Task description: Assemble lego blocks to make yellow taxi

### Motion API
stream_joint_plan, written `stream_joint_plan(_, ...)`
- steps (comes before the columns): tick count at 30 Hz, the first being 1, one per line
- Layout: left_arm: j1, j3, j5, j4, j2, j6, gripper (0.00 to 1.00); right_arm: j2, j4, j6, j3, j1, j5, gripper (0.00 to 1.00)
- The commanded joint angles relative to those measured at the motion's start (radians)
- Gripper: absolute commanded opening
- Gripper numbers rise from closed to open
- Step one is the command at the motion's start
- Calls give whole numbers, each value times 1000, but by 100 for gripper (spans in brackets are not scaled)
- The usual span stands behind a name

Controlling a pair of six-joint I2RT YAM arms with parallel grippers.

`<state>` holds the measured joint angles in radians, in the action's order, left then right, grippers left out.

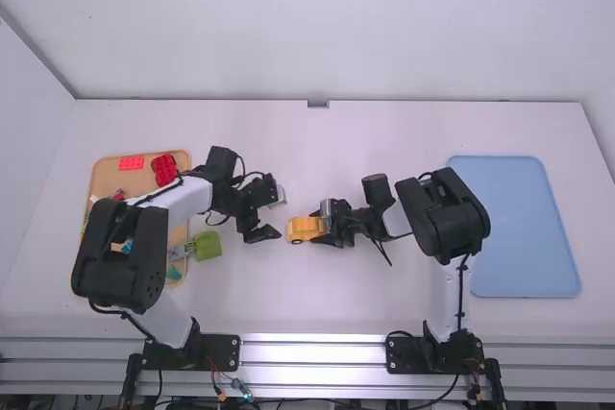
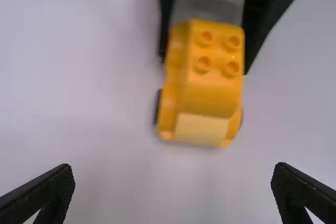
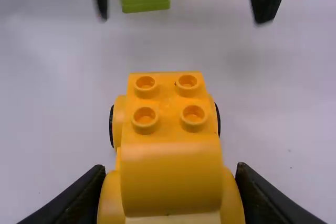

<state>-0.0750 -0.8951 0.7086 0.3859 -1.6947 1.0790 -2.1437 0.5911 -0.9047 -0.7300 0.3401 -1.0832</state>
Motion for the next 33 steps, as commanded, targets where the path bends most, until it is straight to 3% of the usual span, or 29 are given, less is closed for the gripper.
stream_joint_plan(1,70,13,73,-16,67,-72,99,12,-23,71,-5,-1,90,46)
stream_joint_plan(9,148,13,-41,-193,102,-435,99,217,-69,269,-3,-81,257,48)
stream_joint_plan(14,134,13,-123,-243,101,-518,99,402,-247,280,-3,-215,410,48)
stream_joint_plan(16,143,13,-123,-256,102,-515,99,490,-365,279,-3,-309,498,48)
stream_joint_plan(17,143,13,-123,-257,102,-514,99,496,-373,279,-3,-315,504,48)
stream_joint_plan(20,137,13,-123,-281,102,-514,99,595,-527,280,-3,-475,592,43)
stream_joint_plan(21,137,13,-123,-281,102,-514,99,595,-527,280,-3,-475,592,43)
stream_joint_plan(24,135,13,-122,-304,102,-515,99,635,-593,277,-3,-629,591,41)
stream_joint_plan(27,135,13,-123,-320,102,-525,99,640,-608,280,-2,-729,592,40)
stream_joint_plan(28,135,13,-123,-338,102,-551,99,640,-627,280,-2,-802,590,39)
stream_joint_plan(29,135,13,-123,-338,102,-551,99,640,-627,280,-2,-802,590,39)
stream_joint_plan(33,142,13,-123,-381,102,-619,99,620,-574,392,20,-933,668,38)
